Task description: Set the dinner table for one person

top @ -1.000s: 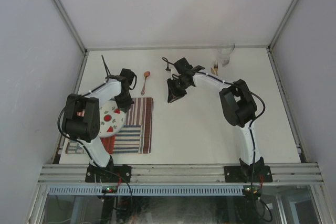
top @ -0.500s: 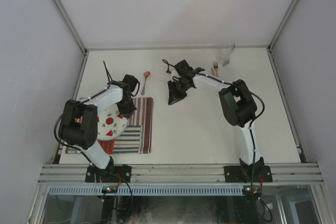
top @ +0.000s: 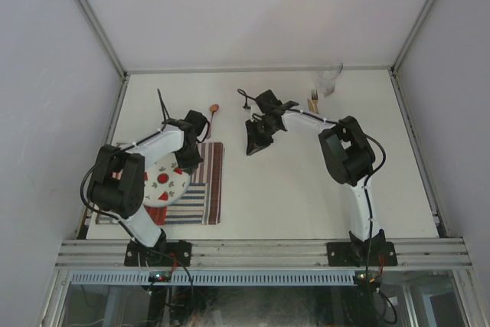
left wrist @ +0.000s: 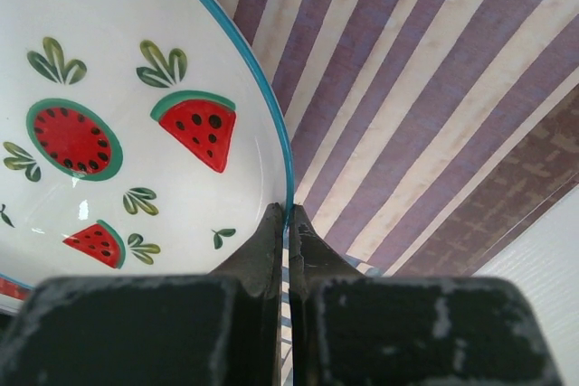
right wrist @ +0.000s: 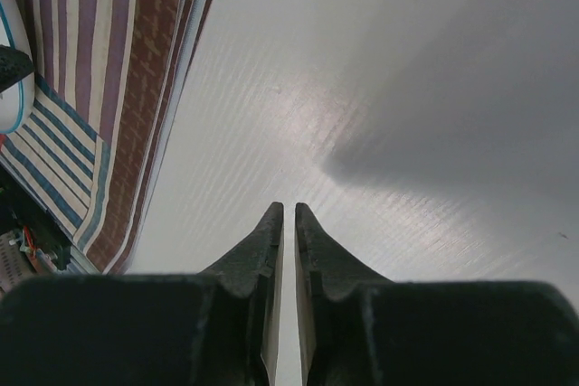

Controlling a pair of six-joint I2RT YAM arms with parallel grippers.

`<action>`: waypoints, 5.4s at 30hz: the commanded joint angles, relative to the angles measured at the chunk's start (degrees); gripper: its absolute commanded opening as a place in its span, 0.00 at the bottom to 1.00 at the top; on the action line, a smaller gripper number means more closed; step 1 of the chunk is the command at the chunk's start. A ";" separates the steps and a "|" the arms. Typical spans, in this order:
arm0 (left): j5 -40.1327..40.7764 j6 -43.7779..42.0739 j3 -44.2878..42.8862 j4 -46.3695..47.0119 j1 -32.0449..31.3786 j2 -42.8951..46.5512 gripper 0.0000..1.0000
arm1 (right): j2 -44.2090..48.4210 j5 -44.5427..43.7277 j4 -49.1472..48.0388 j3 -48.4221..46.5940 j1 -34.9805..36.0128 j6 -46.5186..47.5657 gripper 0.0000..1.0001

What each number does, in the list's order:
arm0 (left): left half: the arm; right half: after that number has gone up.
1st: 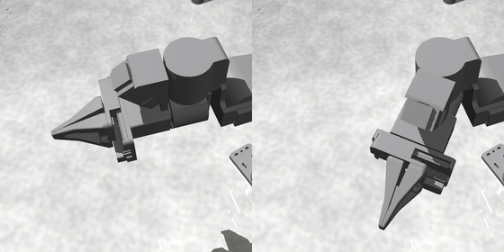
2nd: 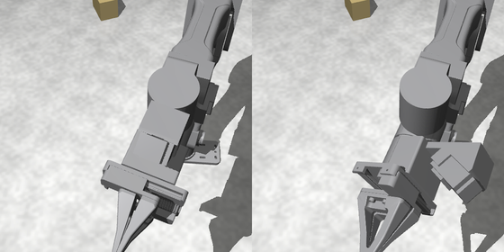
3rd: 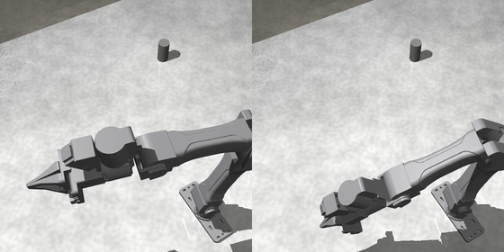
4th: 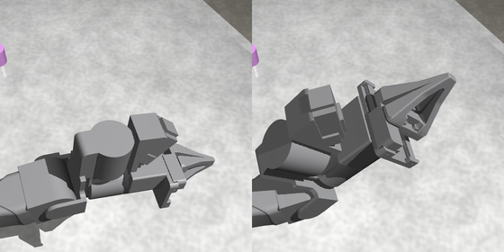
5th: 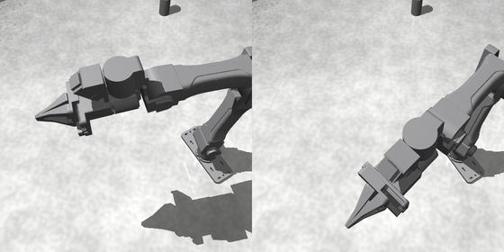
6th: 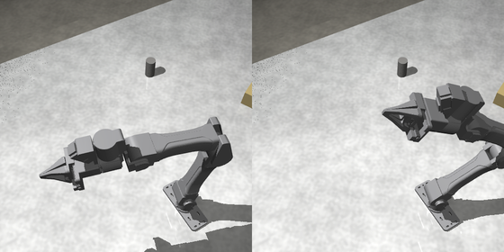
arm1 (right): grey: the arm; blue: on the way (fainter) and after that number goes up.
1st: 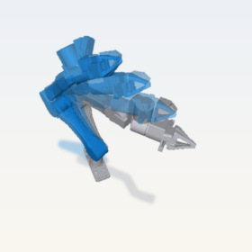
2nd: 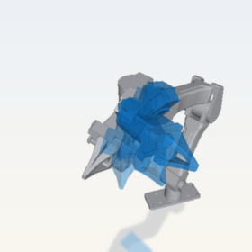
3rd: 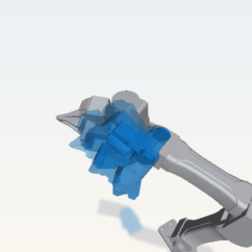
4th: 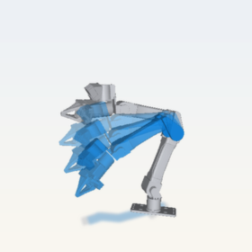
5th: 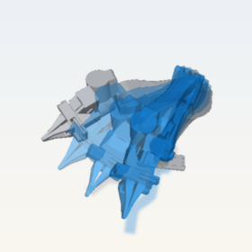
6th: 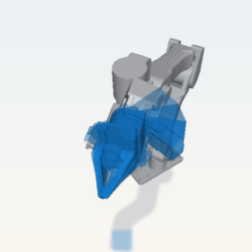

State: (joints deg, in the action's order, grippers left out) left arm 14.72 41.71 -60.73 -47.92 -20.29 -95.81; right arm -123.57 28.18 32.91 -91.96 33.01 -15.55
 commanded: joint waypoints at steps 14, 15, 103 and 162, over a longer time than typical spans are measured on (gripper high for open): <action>0.57 2.14 -3.04 -0.59 -2.19 0.94 0.68 | 7.01 -0.66 -3.46 0.72 0.01 -1.03 0.47; 0.64 2.14 -2.95 -0.57 -2.18 1.73 0.72 | 7.82 -0.90 -3.42 0.17 -0.16 -0.79 0.53; 9.39 -4.76 9.43 4.16 -3.52 36.97 0.75 | -18.36 -16.00 1.21 -48.93 -28.51 7.04 0.87; 6.70 -1.92 14.51 8.66 -3.52 34.83 0.44 | -18.65 -6.57 3.89 -43.90 -22.12 5.54 0.00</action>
State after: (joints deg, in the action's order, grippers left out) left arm 21.74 39.07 -46.83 -41.54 -23.77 -60.64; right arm -144.14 18.76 37.01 -136.42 9.93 -7.73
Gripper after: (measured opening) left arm 0.458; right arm 0.019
